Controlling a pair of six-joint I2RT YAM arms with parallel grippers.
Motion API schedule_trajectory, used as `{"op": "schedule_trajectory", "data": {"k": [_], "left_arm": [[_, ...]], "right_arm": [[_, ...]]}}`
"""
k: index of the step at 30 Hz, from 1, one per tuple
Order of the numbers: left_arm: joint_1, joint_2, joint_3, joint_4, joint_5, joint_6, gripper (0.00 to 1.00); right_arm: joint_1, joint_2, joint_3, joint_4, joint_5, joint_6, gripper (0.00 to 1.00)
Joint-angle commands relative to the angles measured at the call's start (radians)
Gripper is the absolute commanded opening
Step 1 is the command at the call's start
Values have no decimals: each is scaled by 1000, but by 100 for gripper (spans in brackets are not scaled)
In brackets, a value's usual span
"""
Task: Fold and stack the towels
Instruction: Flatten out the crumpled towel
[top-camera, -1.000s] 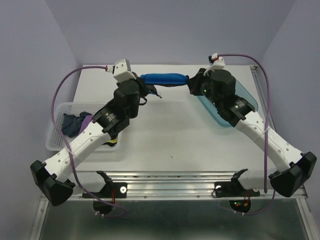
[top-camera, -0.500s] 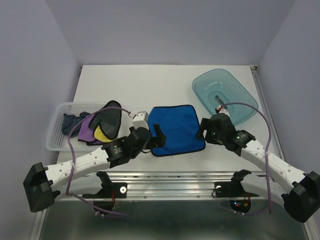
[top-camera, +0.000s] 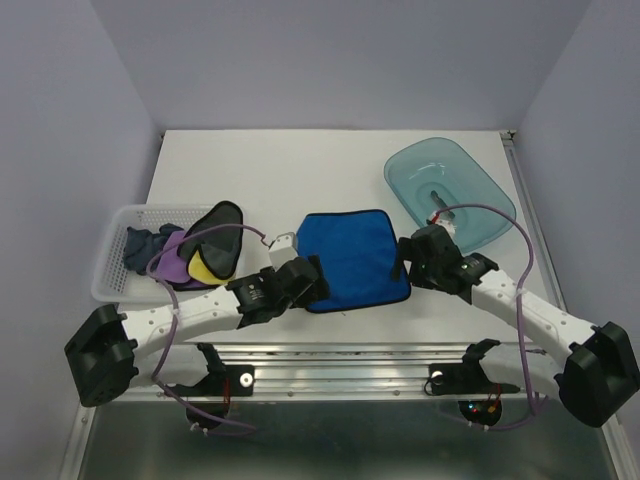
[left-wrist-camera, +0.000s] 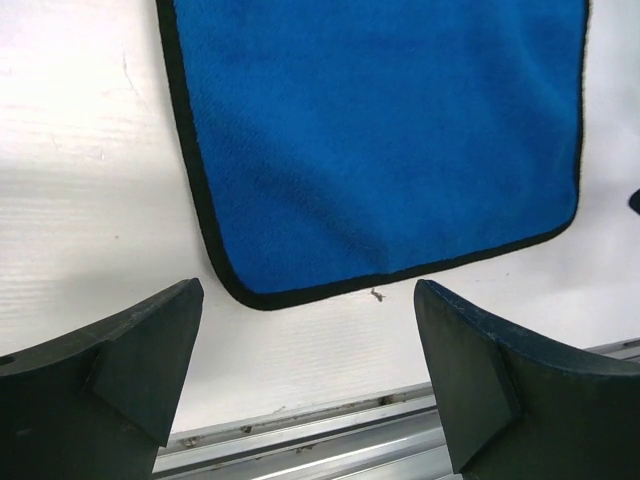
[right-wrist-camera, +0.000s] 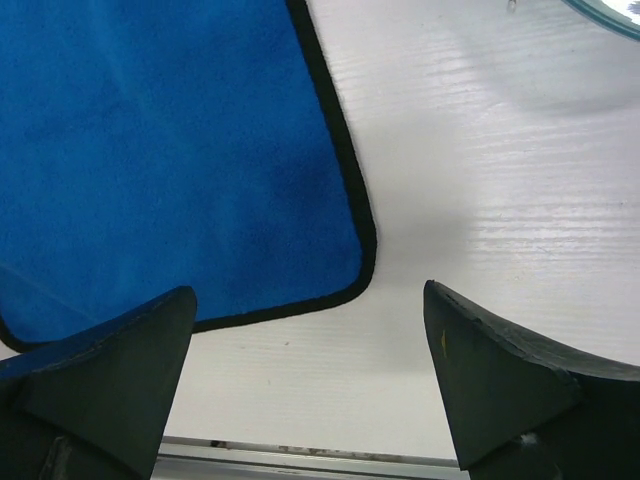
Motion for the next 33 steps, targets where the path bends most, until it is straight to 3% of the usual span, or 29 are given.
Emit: {"op": "schedule_trajectory", "data": {"k": [1, 14, 18, 23, 25, 29, 30, 33], "left_arm": [[1, 55, -22, -2, 5, -92, 99], [27, 184, -52, 7, 37, -169, 86], [37, 220, -52, 26, 72, -157, 72], [39, 285, -39, 20, 68, -143, 61], [39, 306, -23, 7, 74, -131, 53], [39, 320, -20, 1, 88, -106, 19], [39, 322, -20, -9, 89, -106, 3], [39, 316, -23, -36, 80, -114, 0]], "right_arm": [[-1, 13, 4, 24, 56, 45, 100], [-1, 73, -10, 67, 77, 42, 100], [-3, 75, -15, 71, 77, 41, 100], [-1, 73, -15, 73, 100, 41, 100], [-1, 73, -18, 76, 105, 41, 100], [-3, 73, -26, 79, 114, 45, 100], [-3, 75, -27, 79, 114, 45, 100], [-3, 78, -29, 79, 118, 45, 100]]}}
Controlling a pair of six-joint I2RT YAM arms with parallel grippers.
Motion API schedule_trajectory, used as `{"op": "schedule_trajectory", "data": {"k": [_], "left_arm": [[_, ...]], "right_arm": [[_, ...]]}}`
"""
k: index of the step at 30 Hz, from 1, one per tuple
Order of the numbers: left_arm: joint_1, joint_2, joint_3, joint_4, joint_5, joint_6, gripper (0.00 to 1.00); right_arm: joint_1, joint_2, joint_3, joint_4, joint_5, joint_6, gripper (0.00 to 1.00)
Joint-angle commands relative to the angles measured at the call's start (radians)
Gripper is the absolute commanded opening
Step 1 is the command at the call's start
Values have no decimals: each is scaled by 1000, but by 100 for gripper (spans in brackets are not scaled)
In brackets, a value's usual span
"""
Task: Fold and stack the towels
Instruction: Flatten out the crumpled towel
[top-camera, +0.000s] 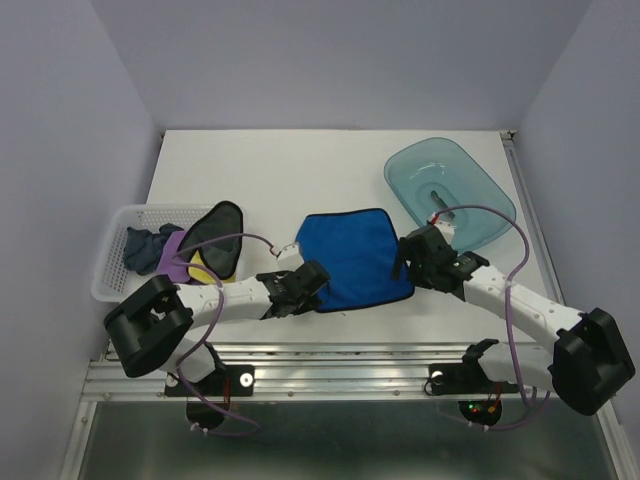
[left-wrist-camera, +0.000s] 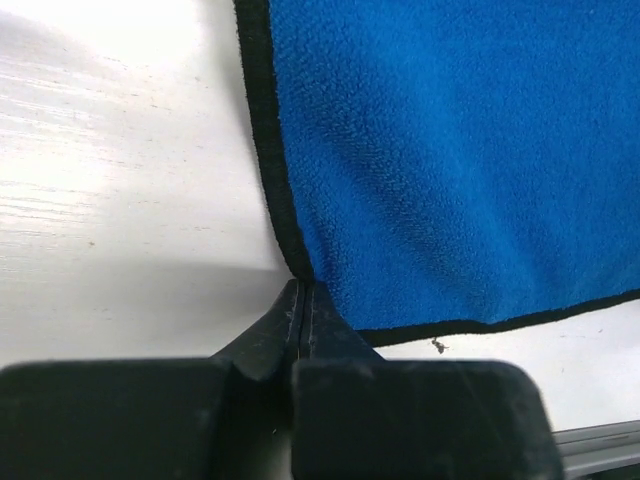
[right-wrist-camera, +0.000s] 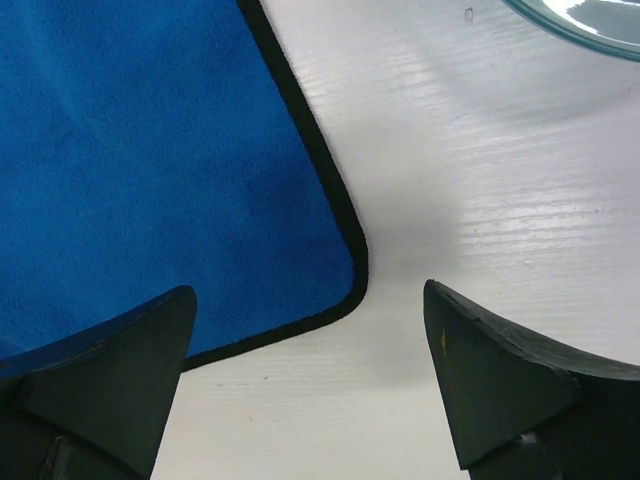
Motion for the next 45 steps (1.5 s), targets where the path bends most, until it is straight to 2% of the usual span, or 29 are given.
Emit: {"op": "schedule_trajectory", "data": {"k": [1, 9, 12, 15, 17, 20, 27, 31, 34, 41, 45], "left_arm": [[1, 8, -17, -117, 3, 10, 0], [1, -105, -47, -107, -3, 13, 0], [1, -150, -70, -102, -16, 3, 0], [1, -184, -87, -99, -22, -7, 0], [1, -200, -98, -96, -22, -13, 0], [1, -204, -107, -82, -11, -12, 0], [1, -170, -130, -8, 10, -12, 0], [1, -145, -132, 10, 21, -15, 0], [1, -145, -139, 12, 18, -18, 0], [1, -199, -179, 24, 9, -32, 0], [1, -220, -193, 41, 12, -29, 0]], "right_arm": [[-3, 2, -16, 39, 38, 9, 100], [-15, 38, -22, 62, 26, -10, 98], [-17, 63, -19, 79, -5, -11, 94], [-17, 88, -25, 82, -34, -2, 84], [-17, 92, -31, 90, -92, 1, 83], [-17, 76, -48, 80, -161, 1, 82], [-17, 74, -62, 16, -134, -7, 77], [-15, 117, -63, 34, -140, -4, 66], [-17, 149, -59, 34, -131, 4, 53], [-15, 167, -51, 13, -105, 12, 40], [-17, 190, -53, 42, -102, 13, 25]]}}
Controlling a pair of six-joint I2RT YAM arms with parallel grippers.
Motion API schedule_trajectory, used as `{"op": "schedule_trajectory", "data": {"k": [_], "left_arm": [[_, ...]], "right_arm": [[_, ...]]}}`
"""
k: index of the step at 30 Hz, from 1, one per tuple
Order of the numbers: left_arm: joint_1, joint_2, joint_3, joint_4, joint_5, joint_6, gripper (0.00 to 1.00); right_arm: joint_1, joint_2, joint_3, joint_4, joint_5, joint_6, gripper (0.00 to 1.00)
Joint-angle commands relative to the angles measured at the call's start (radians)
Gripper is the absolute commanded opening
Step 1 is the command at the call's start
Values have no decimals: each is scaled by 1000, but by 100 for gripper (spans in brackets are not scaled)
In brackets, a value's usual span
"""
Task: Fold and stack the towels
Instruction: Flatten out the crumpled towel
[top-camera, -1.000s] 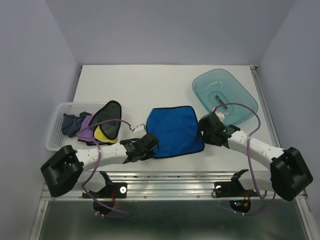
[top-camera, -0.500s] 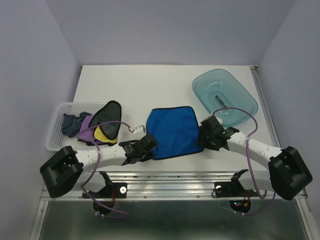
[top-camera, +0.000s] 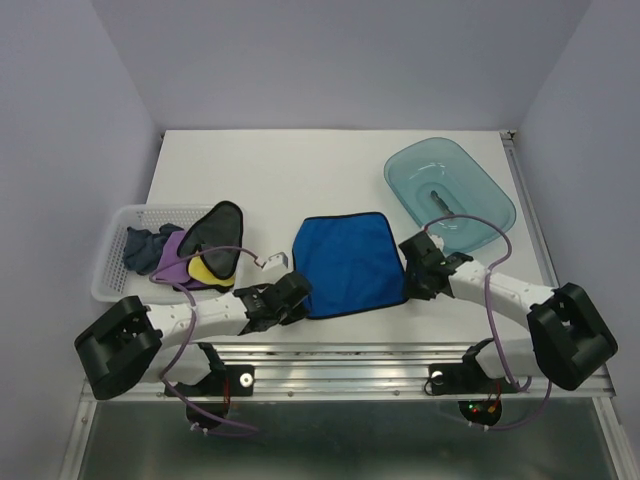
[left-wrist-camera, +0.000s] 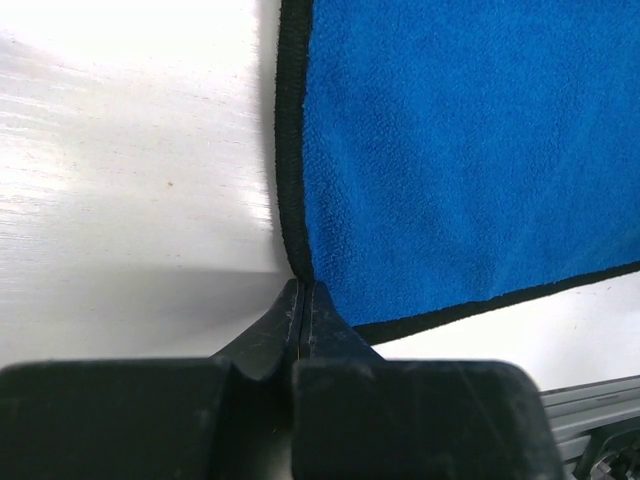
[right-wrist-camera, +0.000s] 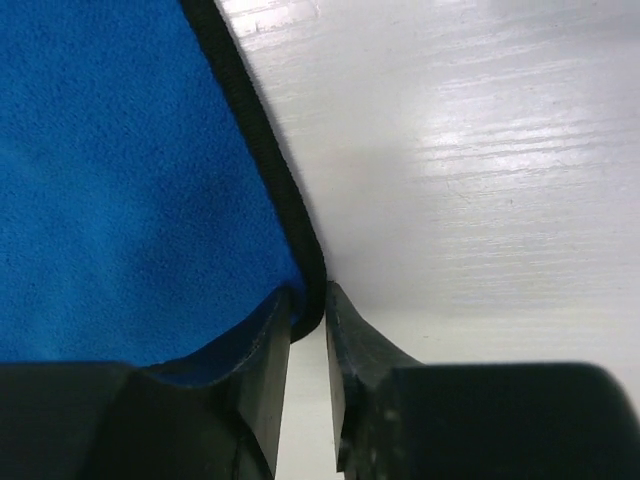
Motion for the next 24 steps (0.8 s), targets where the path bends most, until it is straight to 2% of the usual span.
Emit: {"op": "schedule_trajectory", "data": {"k": [1, 2, 4, 8, 13, 18, 19, 24], "left_arm": [[1, -30, -25, -7, -17, -3, 0], [1, -37, -23, -4, -22, -1, 0], [1, -44, -15, -4, -28, 9, 0], [1, -90, 8, -11, -51, 38, 0], [0, -222, 52, -17, -83, 150, 0], [-2, -446, 121, -8, -68, 265, 0], [-2, -483, 144, -2, -33, 322, 0], [-5, -716, 167, 52, 63, 384, 0]], "right_arm": [[-8, 48, -1, 17, 1, 16, 22], [-8, 53, -3, 34, -18, 15, 18], [-8, 44, -6, 60, -33, 10, 1], [-8, -33, 5, 77, -36, -8, 1], [-8, -220, 64, 26, -33, -46, 1], [-8, -442, 149, -69, -159, -93, 1], [-7, -467, 194, -90, -179, -91, 1], [-7, -610, 328, -185, -298, -99, 1]]}}
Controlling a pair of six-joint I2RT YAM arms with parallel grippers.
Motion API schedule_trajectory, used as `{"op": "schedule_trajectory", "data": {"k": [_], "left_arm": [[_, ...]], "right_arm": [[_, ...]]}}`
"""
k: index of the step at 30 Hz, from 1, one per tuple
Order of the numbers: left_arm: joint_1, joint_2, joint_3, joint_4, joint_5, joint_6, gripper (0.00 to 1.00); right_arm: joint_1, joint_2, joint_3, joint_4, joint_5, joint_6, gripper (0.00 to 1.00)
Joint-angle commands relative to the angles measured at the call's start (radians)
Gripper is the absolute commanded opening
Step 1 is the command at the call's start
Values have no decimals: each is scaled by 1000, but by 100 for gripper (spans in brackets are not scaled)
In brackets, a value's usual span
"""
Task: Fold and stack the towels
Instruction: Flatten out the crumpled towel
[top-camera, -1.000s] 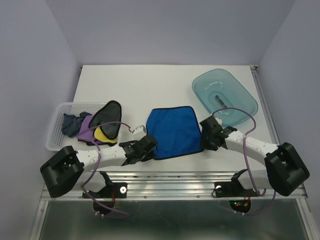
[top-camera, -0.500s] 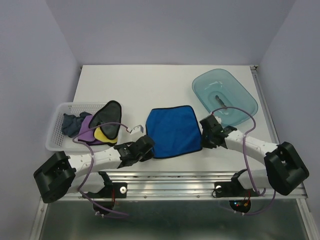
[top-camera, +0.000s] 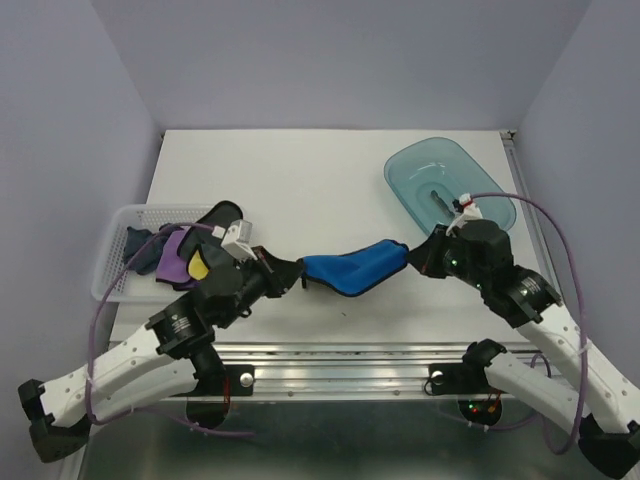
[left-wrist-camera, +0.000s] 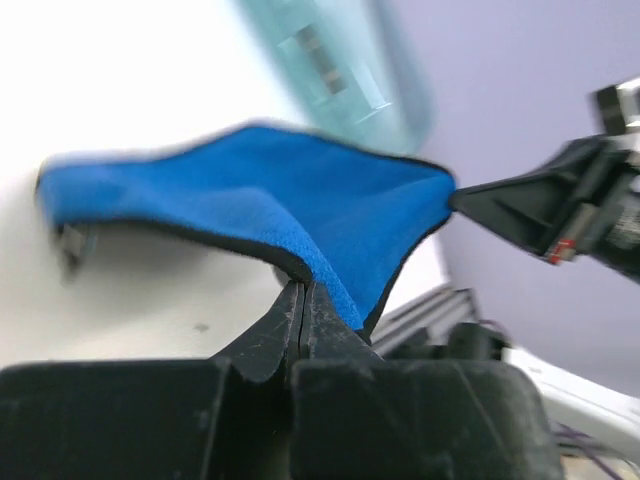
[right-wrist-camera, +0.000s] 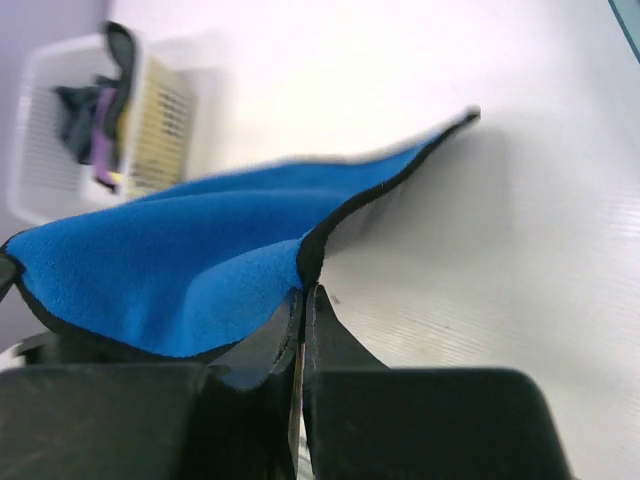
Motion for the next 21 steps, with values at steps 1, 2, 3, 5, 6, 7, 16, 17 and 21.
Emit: {"op": "schedule_trajectory", "data": {"k": [1, 2, 3, 5, 6, 7, 16, 17, 21], "left_arm": [[-5, -139, 57, 63, 111, 117, 0], [-5, -166, 71, 74, 134, 118, 0], [-5, -174, 79, 80, 156, 118, 0], [-5, -184, 96, 95, 200, 126, 0], [-5, -178, 105, 85, 193, 124, 0], [-5, -173, 116, 79, 165, 120, 0], [-3, 14, 151, -41, -178, -52, 0], [-2, 61, 146, -44, -206, -69, 0], [88, 216, 166, -40, -275, -54, 0]], "right_arm": [[-1, -87, 172, -101, -124, -30, 1], [-1, -115, 215, -129, -127, -29, 1], [-1, -130, 231, -135, -127, -27, 1], [-1, -153, 266, -140, -136, -24, 1], [0, -164, 272, -140, -136, -24, 1], [-1, -179, 274, -140, -129, -20, 1], [-1, -121, 107, -33, 152, 71, 1], [-1, -80, 96, -10, 175, 75, 1], [-1, 56, 74, 87, 308, 75, 1]]}}
